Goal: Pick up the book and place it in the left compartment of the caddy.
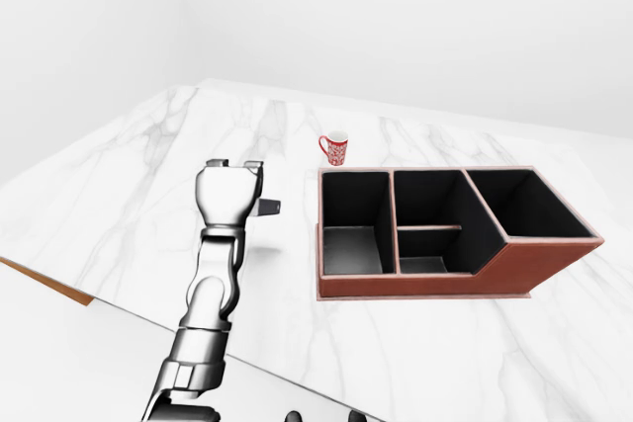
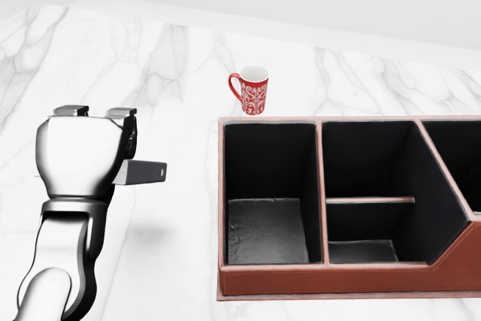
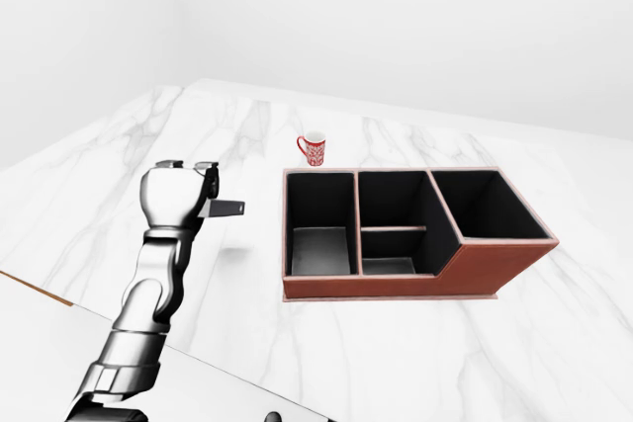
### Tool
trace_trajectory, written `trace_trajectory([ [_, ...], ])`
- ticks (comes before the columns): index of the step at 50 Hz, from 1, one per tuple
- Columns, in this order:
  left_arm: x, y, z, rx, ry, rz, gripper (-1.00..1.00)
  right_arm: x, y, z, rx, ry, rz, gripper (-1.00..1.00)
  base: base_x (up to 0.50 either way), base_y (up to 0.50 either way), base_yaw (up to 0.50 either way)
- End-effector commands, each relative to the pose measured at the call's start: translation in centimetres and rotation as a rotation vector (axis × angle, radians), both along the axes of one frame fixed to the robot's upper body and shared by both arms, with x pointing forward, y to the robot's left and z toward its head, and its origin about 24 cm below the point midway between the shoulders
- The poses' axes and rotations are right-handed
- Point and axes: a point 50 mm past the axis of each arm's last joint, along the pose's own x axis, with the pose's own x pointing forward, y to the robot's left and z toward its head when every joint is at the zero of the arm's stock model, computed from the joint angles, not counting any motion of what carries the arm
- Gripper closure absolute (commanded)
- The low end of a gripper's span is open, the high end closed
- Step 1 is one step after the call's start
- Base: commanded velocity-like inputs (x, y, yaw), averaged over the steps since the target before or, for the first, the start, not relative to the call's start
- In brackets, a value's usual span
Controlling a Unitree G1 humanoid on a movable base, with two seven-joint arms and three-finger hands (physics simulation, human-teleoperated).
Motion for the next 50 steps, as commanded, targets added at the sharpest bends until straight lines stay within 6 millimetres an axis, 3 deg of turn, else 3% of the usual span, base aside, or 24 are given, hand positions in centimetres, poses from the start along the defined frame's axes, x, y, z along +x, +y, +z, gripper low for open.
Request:
trace_trajectory([
  [1,-1.4,-0.7,3.2,0.031,-0.11,0.004,1.0,0.1,0.0,0.0,-0.001,0.002,0.003,-1.0,0.0,0.0,0.0],
  [24,-3.3,-2.2,6.8,0.04,-0.159,-0.001,1.0,-0.1,0.0,0.1,-0.004,0.001,-0.004,-1.0,0.0,0.0,0.0],
  [36,-5.9,-2.9,9.0,0.016,-0.21,0.0,1.0,-0.1,0.0,0.1,-0.001,-0.004,-0.006,-1.0,0.0,0.0,0.0],
  [44,-6.6,-3.5,9.5,0.007,-0.224,-0.012,1.0,-0.1,0.0,0.2,-0.003,-0.004,-0.011,-1.0,0.0,0.0,0.0],
  [50,-4.5,-2.2,7.8,-0.015,-0.19,-0.007,1.0,-0.1,-0.2,0.0,0.02,-0.002,-0.03,-1.0,0.0,0.0,0.0],
])
